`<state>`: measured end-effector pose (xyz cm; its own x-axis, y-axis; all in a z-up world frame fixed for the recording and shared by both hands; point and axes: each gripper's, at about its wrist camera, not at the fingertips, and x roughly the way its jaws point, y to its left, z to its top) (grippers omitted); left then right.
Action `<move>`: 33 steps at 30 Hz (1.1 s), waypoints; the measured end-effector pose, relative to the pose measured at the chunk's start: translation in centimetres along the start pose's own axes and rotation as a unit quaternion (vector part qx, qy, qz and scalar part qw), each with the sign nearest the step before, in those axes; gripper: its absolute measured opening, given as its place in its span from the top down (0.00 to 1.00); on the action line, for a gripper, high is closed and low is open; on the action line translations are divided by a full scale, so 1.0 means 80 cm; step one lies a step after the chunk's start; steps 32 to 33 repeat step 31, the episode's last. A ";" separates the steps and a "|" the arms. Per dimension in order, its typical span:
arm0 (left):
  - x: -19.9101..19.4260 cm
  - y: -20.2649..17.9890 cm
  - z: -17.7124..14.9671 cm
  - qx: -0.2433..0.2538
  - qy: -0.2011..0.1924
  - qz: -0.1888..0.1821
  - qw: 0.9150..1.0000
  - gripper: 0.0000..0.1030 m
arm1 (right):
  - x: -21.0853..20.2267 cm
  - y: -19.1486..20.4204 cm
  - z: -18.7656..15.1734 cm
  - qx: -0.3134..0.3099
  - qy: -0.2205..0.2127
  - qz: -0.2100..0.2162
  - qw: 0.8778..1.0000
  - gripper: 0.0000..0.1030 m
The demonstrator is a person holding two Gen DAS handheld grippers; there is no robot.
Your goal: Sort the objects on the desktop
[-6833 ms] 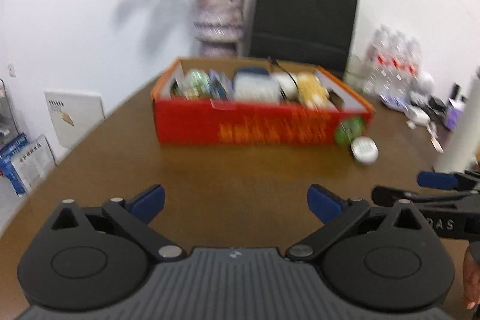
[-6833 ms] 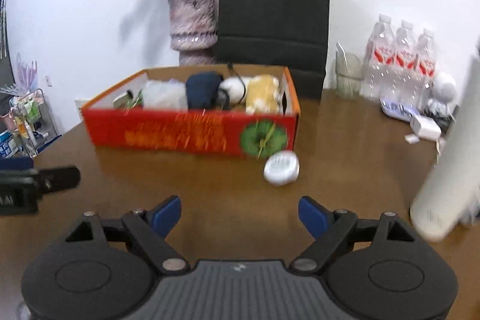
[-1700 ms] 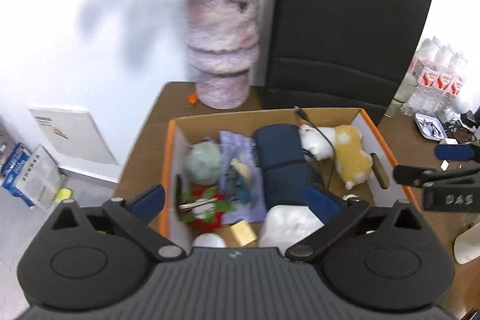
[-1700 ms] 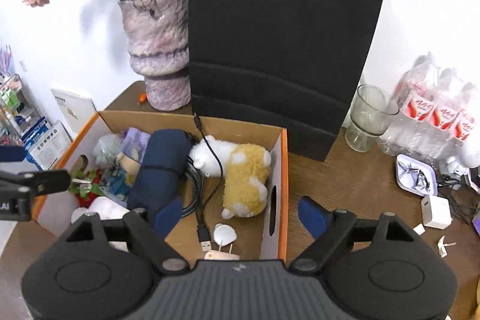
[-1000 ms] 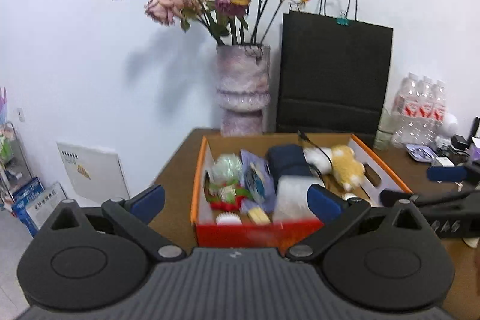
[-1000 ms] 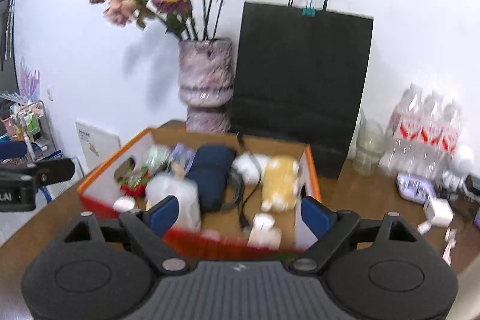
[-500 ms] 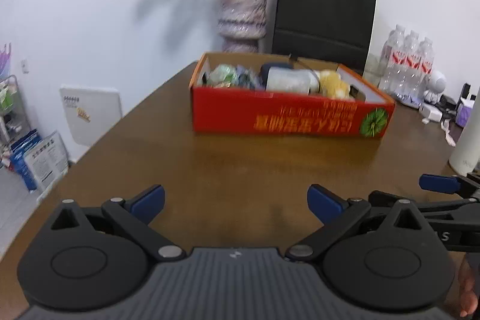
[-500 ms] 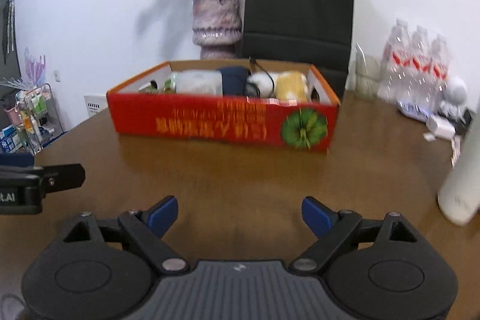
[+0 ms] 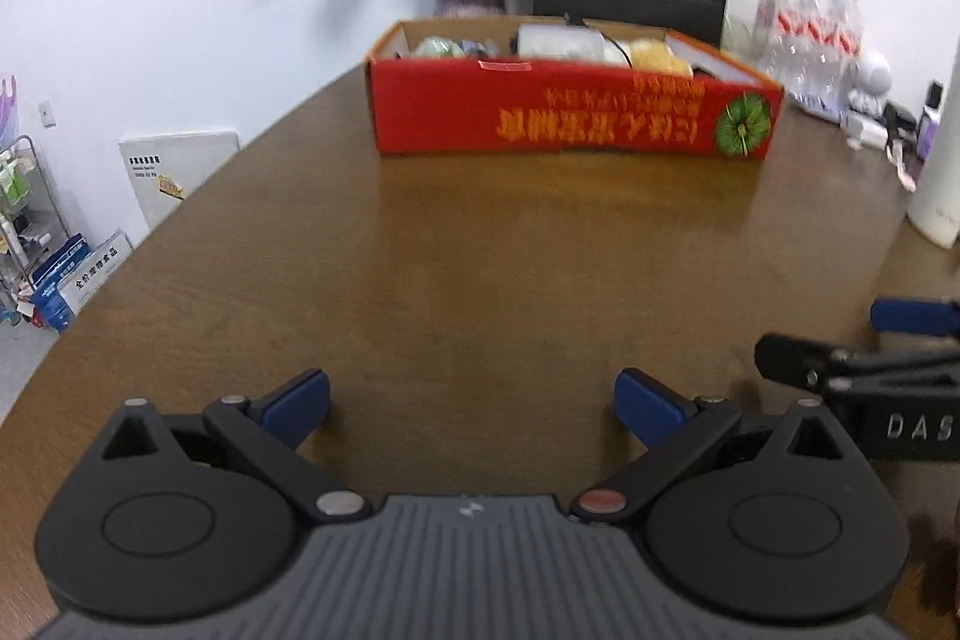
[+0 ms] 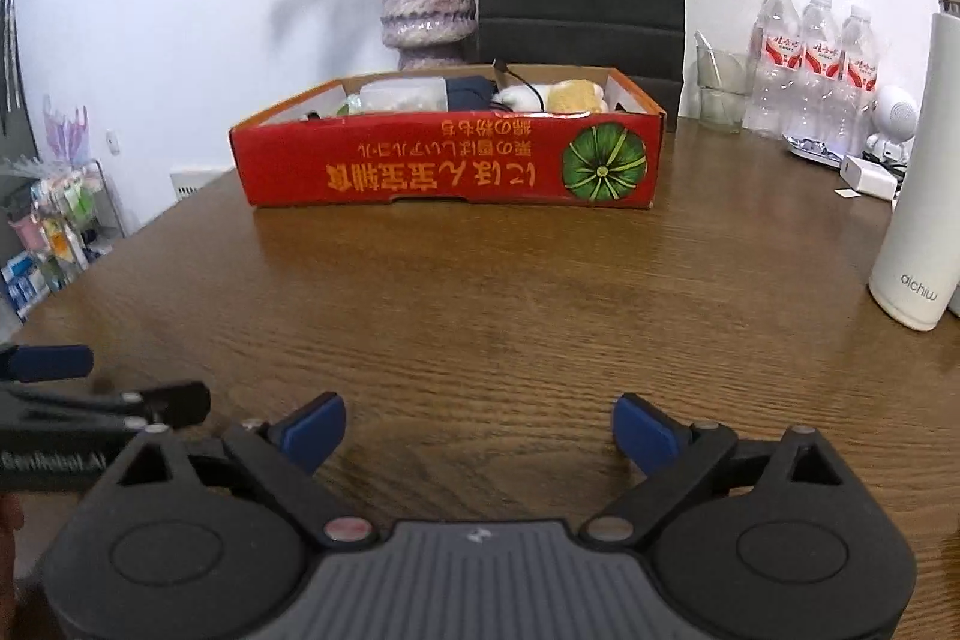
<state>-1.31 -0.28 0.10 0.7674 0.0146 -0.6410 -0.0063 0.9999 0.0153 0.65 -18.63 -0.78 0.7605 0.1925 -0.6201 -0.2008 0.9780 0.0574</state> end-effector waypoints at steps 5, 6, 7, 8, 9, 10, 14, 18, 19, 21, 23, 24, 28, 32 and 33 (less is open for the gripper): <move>-0.001 0.003 -0.002 -0.007 0.001 0.001 1.000 0.00 | 0.000 0.004 -0.004 -0.011 0.014 -0.018 1.000 0.00; -0.001 0.003 -0.002 -0.008 0.001 0.000 1.000 0.00 | 0.000 0.004 -0.004 -0.010 0.014 -0.017 1.000 0.00; -0.001 0.004 -0.002 -0.008 0.001 0.000 1.000 0.00 | 0.000 0.004 -0.004 -0.010 0.014 -0.017 1.000 0.00; -0.001 0.003 -0.002 -0.008 0.001 0.000 1.000 0.00 | 0.000 0.004 -0.004 -0.010 0.014 -0.017 1.000 0.00; -0.001 0.003 -0.002 -0.008 0.001 0.000 1.000 0.00 | 0.000 0.004 -0.004 -0.010 0.014 -0.017 1.000 0.00; -0.001 0.003 -0.002 -0.008 0.001 0.000 1.000 0.00 | 0.000 0.004 -0.004 -0.010 0.014 -0.017 1.000 0.00; -0.002 0.003 -0.002 -0.008 0.001 0.000 1.000 0.00 | 0.000 0.004 -0.004 -0.010 0.014 -0.017 1.000 0.00; -0.002 0.003 -0.003 -0.008 0.001 0.000 1.000 0.00 | 0.000 0.004 -0.004 -0.010 0.014 -0.017 1.000 0.00; -0.001 0.003 -0.002 -0.008 0.001 0.000 1.000 0.00 | 0.000 0.003 -0.004 -0.010 0.014 -0.017 1.000 0.00; -0.002 0.003 -0.002 -0.008 0.001 0.000 1.000 0.00 | 0.000 0.003 -0.005 -0.010 0.014 -0.017 1.000 0.00; -0.002 0.003 -0.002 -0.008 0.001 0.000 1.000 0.00 | 0.001 0.003 -0.004 -0.010 0.014 -0.017 1.000 0.00; -0.001 0.003 -0.002 -0.008 0.001 0.000 1.000 0.00 | 0.001 0.003 -0.004 -0.010 0.014 -0.017 1.000 0.00; -0.001 0.003 -0.002 -0.008 0.001 0.000 1.000 0.00 | 0.001 0.003 -0.004 -0.010 0.014 -0.016 1.000 0.00; -0.002 0.003 -0.002 -0.008 0.001 0.000 1.000 0.00 | 0.001 0.003 -0.004 -0.010 0.014 -0.016 1.000 0.00; -0.002 0.003 -0.002 -0.008 0.001 0.000 1.000 0.00 | 0.001 0.003 -0.004 -0.010 0.014 -0.016 1.000 0.00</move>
